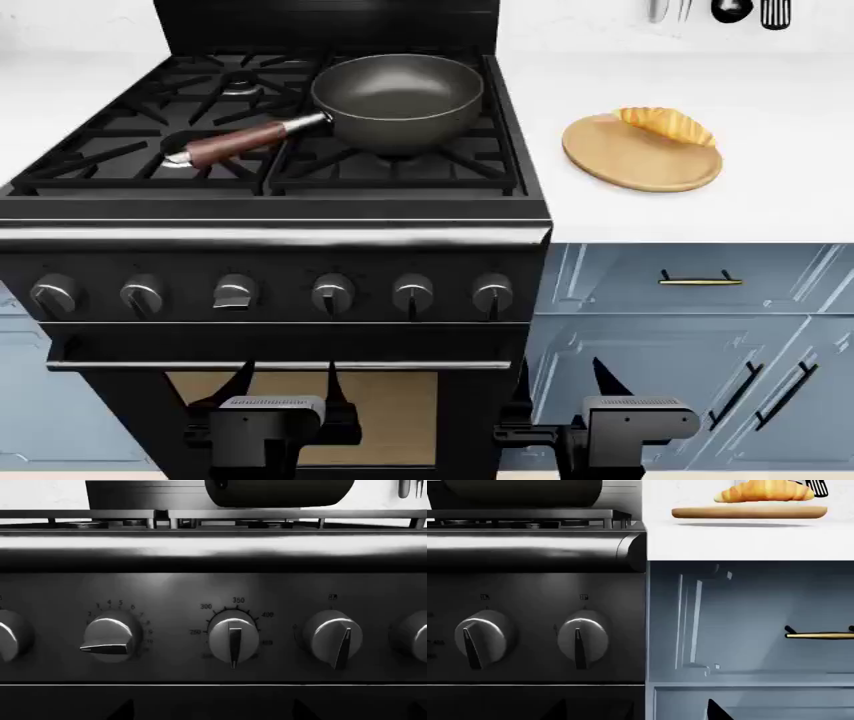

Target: Pick the croissant and place it on the pan. Then turn on the stove to warm the croissant.

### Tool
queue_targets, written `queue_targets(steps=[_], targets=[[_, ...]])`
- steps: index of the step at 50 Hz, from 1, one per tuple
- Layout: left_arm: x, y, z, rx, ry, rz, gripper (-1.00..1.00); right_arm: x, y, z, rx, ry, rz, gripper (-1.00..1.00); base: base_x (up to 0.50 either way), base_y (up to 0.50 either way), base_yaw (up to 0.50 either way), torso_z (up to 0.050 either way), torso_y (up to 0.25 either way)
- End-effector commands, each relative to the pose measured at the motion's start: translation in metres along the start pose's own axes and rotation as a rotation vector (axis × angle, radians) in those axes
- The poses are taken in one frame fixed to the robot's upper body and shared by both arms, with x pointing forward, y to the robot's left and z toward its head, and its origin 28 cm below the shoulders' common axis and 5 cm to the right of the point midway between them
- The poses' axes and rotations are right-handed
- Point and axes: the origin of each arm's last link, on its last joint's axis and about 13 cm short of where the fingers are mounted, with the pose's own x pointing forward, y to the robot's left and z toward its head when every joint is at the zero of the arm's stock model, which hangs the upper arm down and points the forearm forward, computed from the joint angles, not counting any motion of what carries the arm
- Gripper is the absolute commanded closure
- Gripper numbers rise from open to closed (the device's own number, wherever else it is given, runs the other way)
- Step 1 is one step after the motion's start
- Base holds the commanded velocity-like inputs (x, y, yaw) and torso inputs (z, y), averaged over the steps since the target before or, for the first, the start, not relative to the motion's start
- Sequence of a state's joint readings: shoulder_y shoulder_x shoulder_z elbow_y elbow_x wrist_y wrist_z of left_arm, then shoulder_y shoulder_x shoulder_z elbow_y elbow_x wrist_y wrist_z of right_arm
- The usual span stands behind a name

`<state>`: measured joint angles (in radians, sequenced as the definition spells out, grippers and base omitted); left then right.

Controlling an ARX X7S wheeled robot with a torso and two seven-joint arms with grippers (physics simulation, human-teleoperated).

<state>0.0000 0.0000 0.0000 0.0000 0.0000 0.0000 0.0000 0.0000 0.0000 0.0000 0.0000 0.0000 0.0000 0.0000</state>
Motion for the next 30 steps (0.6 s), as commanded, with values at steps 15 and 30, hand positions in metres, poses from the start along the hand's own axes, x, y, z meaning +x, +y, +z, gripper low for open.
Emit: queue_targets(steps=[15,30], targets=[[-0.009,0.002,0.003,-0.126,-0.027,-0.129,-1.0,-0.029,0.002,0.067,-0.054,0.003,0.045,-1.0,0.0,0.0,0.0,0.039,0.0],[-0.01,0.0,0.004,-0.11,-0.027,-0.134,-1.0,-0.03,0.0,0.068,-0.01,0.018,0.06,-1.0,0.0,-0.3,0.0,0.05,0.0]])
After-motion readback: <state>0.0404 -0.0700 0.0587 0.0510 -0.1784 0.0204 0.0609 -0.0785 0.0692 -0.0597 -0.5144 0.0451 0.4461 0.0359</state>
